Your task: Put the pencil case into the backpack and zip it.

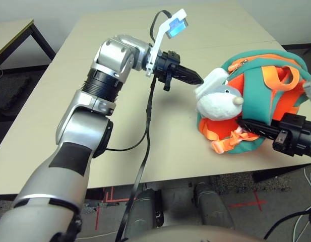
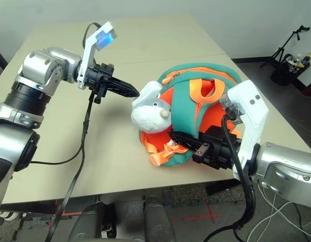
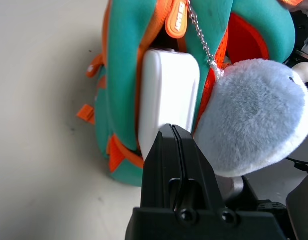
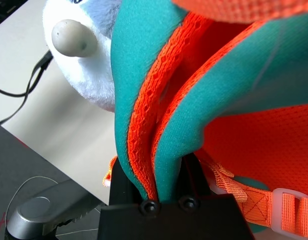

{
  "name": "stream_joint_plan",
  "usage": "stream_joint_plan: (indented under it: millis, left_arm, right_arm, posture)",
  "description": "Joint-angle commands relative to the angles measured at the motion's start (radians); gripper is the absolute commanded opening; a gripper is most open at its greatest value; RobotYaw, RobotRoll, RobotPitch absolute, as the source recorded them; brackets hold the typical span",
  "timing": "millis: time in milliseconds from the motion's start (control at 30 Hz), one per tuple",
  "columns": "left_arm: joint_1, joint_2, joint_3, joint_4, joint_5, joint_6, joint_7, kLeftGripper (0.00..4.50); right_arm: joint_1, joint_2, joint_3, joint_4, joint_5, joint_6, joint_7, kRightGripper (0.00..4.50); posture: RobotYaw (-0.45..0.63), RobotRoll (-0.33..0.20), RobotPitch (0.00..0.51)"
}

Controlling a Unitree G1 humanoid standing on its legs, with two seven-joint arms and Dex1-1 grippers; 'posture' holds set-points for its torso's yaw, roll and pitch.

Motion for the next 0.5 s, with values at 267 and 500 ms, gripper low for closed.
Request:
stream_joint_plan:
  millis: [267,500]
  left_arm:
    - [0.015,-0.04,-0.017,-0.036,0.013,-0.005,0.017,0.0]
    - [0.016,-0.099,-0.017,0.015,0.041,-0.062,0.058,0.0]
  right_arm:
    - [-0.025,0.015,0.029,-0.028,0.011,-0.012,-0.003,0.24]
    - [-0.043,0.02,0.046,-0.03,0.01,-0.012,-0.008,0.24]
  posture:
    - [-0.24,0.0,0.084]
    - [-0.24,0.0,0.084]
